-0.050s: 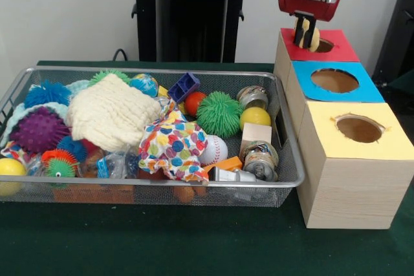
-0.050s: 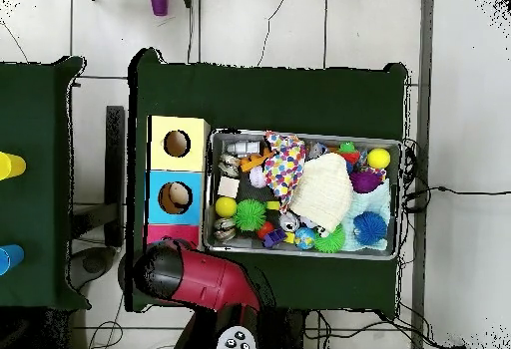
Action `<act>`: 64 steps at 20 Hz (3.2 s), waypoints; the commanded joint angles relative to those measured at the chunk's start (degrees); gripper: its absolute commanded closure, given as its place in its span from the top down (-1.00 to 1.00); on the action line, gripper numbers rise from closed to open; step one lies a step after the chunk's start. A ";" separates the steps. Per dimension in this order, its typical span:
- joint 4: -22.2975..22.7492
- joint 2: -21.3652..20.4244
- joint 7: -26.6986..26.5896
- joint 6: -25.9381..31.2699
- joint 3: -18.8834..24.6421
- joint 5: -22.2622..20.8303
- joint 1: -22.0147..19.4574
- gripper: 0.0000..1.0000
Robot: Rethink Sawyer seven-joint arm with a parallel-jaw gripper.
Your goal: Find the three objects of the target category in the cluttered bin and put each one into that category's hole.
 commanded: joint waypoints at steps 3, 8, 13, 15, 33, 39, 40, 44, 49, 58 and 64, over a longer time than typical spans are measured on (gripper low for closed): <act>1.31 2.78 13.41 -3.59 1.78 2.29 -0.36 -1.00; 2.10 3.40 12.79 -6.97 3.08 2.06 -1.23 -1.00; 1.22 3.32 13.93 -7.97 1.24 1.77 0.59 1.00; 1.59 2.97 14.29 -7.05 2.17 3.12 0.23 1.00; -3.66 -5.36 12.72 10.92 -5.30 -0.20 1.97 1.00; -5.90 -8.67 10.64 17.81 -6.84 -1.60 0.89 1.00; -6.23 -8.82 10.32 18.55 -6.92 -1.71 0.67 1.00; -5.91 -8.05 8.47 17.03 -6.57 -1.71 -0.52 1.00; -12.06 -2.41 5.26 17.10 -8.40 -6.55 -2.75 1.00; -19.39 0.61 -0.64 19.85 -6.00 -13.03 -10.53 1.00; -22.67 0.60 -1.91 23.77 -4.16 -15.58 -13.47 1.00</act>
